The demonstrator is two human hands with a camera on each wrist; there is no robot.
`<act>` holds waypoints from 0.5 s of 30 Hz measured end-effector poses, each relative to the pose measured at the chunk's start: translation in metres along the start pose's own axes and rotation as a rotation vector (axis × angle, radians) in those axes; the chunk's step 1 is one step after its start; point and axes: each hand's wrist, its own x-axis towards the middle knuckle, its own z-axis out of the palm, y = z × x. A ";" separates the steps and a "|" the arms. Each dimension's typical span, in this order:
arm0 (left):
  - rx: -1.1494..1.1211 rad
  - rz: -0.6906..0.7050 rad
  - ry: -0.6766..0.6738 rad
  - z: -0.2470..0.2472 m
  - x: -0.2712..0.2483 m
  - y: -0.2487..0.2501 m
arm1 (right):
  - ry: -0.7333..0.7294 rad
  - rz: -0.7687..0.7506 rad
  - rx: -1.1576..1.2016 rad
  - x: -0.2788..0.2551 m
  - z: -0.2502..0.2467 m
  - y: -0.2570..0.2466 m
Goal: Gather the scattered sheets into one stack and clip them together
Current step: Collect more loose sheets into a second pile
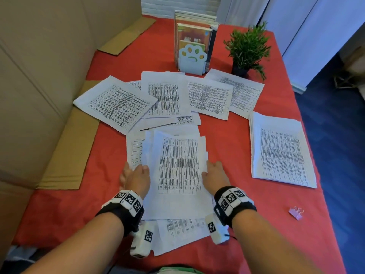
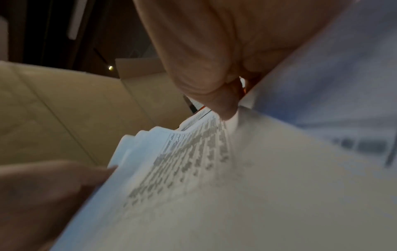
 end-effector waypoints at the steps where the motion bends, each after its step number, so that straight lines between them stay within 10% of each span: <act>1: 0.062 0.033 -0.043 -0.001 0.001 -0.002 | -0.002 0.008 0.025 -0.003 0.001 0.003; 15: 0.009 0.165 -0.039 -0.024 0.006 -0.020 | 0.047 0.072 0.475 -0.017 -0.008 0.022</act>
